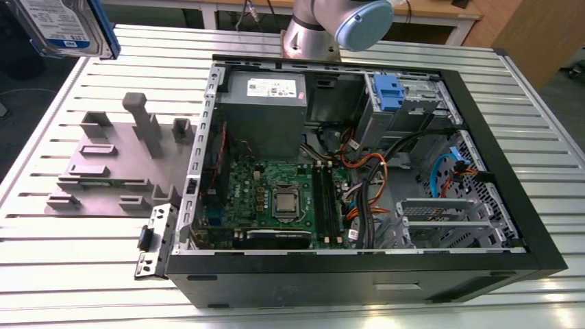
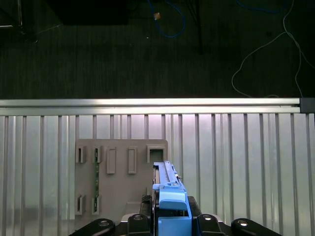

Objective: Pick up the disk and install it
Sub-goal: 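Pick up the disk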

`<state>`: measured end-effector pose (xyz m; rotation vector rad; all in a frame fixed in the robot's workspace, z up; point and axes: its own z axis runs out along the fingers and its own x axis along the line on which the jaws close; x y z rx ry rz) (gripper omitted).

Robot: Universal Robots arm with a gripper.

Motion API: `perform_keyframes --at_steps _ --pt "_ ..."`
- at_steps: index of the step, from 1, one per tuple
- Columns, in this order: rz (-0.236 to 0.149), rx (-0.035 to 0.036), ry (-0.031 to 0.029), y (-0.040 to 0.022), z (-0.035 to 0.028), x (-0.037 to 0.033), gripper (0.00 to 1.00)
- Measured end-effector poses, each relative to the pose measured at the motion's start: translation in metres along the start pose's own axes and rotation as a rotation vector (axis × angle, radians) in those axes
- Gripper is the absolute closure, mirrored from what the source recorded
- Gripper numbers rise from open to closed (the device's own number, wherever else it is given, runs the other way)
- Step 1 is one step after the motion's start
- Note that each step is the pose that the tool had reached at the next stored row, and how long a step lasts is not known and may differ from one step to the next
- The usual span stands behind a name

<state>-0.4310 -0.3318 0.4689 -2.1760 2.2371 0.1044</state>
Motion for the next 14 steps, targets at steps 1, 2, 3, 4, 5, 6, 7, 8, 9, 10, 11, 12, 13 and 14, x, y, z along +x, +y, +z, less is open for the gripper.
perform_keyframes --at_steps 1,2,3,4,5,6,7,8,9,10,11,12,13,14 --pt "0.0 0.0 0.0 0.0 -0.0003 0.0 0.64" --pt "0.0 0.0 0.0 0.0 -0.0006 0.0 0.64" --pt "0.0 0.0001 -0.0001 0.0 -0.0009 -0.0001 0.64" --pt "0.0 0.0 0.0 0.0001 -0.0013 -0.0001 0.64" --pt "0.0 0.0 0.0 0.0001 -0.0016 -0.0001 0.64" --pt "0.0 0.0001 0.0 0.0001 -0.0025 -0.0002 0.64" --pt "0.0 0.0 0.0 0.0001 -0.0028 -0.0002 0.64" --pt "0.0 0.0 0.0 0.0001 -0.0032 -0.0002 0.64" --pt "0.0 0.0 0.0 0.0001 -0.0035 -0.0002 0.64" --pt "0.0 0.0 0.0 0.0001 -0.0038 -0.0002 0.64" --pt "0.0 0.0001 0.0 0.0001 -0.0041 -0.0003 0.64" --pt "0.0 0.0 0.0 0.0002 -0.0045 -0.0003 0.64" --pt "0.0 0.0 0.0 0.0002 -0.0048 -0.0003 0.64" --pt "0.0 -0.0001 0.0001 0.0002 -0.0052 -0.0003 0.64"
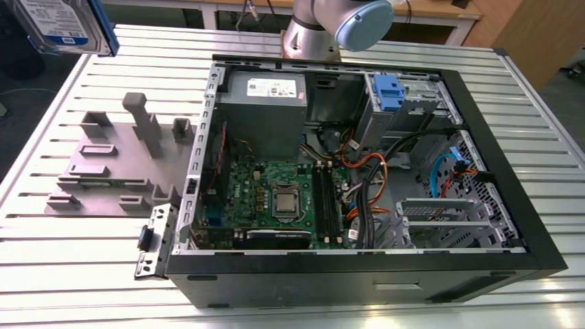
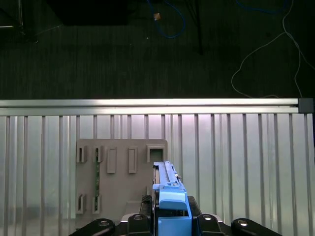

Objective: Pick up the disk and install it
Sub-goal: 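Pick up the disk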

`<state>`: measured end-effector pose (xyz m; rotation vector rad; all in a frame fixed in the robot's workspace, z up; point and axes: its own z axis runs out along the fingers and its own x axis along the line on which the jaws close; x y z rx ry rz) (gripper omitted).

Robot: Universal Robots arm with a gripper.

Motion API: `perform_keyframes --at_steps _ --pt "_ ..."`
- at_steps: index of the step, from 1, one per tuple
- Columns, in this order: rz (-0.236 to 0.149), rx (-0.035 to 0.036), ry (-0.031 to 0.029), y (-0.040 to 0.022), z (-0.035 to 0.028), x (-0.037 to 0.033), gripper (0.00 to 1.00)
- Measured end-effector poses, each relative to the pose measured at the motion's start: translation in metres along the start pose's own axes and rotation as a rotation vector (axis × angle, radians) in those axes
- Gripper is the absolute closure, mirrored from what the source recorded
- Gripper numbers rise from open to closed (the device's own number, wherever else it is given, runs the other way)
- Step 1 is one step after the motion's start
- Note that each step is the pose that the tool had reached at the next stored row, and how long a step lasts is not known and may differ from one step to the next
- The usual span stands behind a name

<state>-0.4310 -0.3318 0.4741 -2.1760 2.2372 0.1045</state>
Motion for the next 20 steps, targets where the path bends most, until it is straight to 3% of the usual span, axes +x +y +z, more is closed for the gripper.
perform_keyframes --at_steps 6,20 --pt "0.0 0.0001 -0.0001 0.0001 -0.0036 -0.0002 0.64" --pt "0.0 0.0001 0.0 -0.0033 -0.004 0.0038 0.64"
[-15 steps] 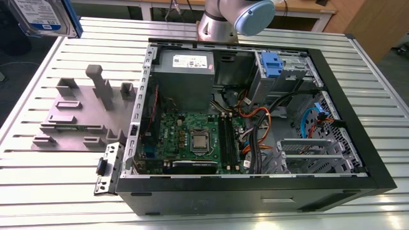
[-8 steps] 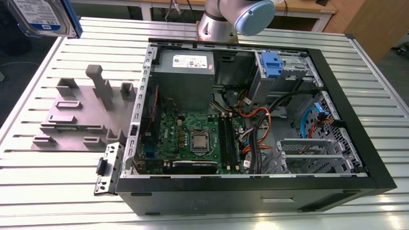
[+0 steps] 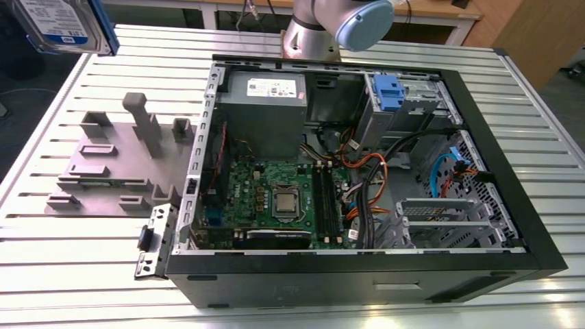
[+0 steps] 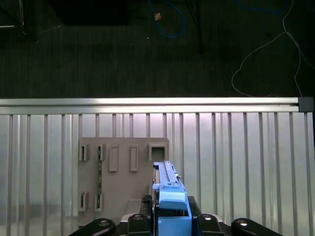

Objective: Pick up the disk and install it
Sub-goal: 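Pick up the disk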

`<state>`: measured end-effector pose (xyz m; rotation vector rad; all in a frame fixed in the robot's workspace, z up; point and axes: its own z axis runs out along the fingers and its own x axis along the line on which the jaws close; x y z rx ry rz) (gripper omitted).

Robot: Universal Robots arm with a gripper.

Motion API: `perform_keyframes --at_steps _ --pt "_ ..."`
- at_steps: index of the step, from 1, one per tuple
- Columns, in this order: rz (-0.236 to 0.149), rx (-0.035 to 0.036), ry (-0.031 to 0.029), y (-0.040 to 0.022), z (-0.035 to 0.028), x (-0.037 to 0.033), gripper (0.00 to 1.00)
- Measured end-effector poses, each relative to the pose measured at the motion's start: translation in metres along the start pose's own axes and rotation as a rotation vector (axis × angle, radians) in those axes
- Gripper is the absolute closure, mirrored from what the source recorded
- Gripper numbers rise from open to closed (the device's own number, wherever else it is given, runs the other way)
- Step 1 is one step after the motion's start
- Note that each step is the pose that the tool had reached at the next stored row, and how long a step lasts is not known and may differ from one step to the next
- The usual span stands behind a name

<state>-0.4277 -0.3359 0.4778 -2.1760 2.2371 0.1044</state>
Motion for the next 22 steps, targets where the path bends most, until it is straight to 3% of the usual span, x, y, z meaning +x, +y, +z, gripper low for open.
perform_keyframes --at_steps 16,22 --pt "0.0 0.0 0.0003 -0.0053 -0.0007 0.0048 0.64" --pt "0.0 -0.0007 0.0006 -0.0054 -0.0041 0.0046 0.64"
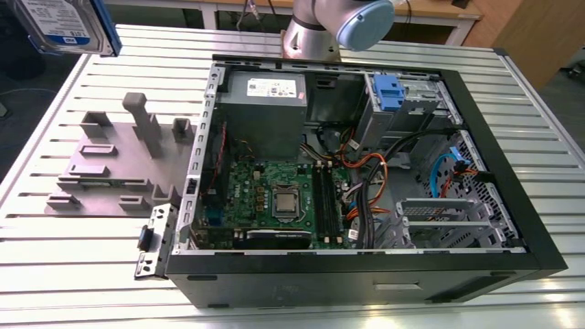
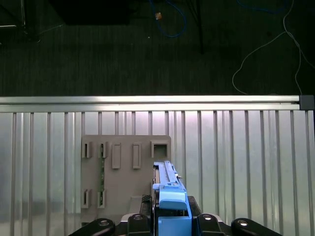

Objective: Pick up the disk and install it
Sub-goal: 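Pick up the disk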

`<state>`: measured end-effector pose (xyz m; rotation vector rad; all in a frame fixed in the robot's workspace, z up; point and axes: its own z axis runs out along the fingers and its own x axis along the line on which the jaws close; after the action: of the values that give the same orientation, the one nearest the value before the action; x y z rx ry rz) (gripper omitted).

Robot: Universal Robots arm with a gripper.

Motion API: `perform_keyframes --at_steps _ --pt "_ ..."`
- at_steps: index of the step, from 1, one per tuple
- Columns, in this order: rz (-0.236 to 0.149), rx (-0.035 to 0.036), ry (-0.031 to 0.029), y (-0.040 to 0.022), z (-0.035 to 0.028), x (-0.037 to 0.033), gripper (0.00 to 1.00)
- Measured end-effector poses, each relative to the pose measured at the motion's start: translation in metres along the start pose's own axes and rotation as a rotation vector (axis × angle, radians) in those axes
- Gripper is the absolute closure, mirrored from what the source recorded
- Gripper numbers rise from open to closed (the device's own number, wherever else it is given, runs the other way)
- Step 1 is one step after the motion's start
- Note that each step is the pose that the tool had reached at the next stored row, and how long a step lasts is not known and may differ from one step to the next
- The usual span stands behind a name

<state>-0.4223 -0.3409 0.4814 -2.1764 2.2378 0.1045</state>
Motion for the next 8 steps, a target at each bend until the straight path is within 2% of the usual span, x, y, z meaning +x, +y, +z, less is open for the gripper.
perform_keyframes --at_steps 4,8 --pt "0.0 -0.0003 0.0003 -0.0013 -0.0007 0.0016 0.64" --pt "0.0 -0.0002 0.0004 -0.0022 -0.001 0.007 0.64"
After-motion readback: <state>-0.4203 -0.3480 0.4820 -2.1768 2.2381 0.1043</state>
